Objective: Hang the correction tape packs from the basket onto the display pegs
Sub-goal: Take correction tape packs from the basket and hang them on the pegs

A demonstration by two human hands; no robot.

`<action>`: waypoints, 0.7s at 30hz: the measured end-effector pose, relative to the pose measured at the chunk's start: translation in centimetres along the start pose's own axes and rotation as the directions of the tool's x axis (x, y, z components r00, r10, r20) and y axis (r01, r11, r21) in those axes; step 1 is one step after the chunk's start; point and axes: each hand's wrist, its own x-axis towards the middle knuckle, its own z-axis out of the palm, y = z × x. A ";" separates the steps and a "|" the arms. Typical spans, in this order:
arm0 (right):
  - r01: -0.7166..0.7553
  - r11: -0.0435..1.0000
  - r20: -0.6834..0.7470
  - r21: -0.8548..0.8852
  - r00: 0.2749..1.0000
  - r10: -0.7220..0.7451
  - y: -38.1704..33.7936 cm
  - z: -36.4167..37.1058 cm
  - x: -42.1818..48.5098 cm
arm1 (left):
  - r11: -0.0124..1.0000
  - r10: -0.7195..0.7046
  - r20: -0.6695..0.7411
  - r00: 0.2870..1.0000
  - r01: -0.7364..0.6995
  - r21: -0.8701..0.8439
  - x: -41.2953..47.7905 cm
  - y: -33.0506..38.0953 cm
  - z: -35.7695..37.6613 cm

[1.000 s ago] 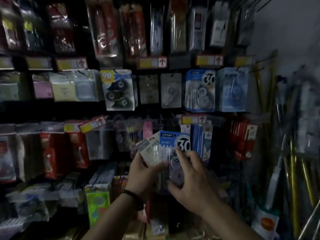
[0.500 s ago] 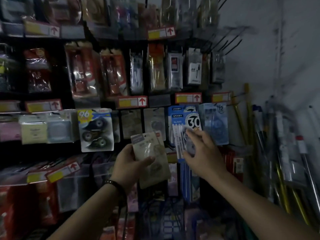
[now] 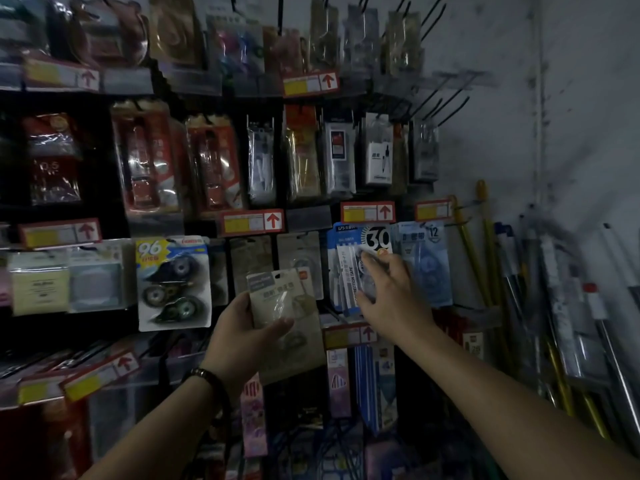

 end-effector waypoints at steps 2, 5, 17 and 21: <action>-0.013 1.000 -0.005 0.001 1.000 0.013 -0.2 0.1 0.1 | 1.000 0.000 -0.009 1.000 0.000 0.004 0.2 0.1 -0.3; -0.033 0.999 -0.026 0.020 0.999 0.034 -0.3 0.1 -0.1 | 1.000 -0.006 -0.003 1.000 0.006 0.010 0.1 0.3 -0.6; -0.129 0.991 0.077 -0.026 0.988 0.131 -0.6 0.7 0.8 | 0.999 -0.034 -0.020 0.999 0.034 0.020 0.7 0.0 -0.2; 0.134 0.987 -0.121 -0.087 0.982 -0.144 -3.5 0.8 -0.8 | 0.999 -0.038 -0.016 0.999 0.038 0.006 1.1 -0.7 -1.2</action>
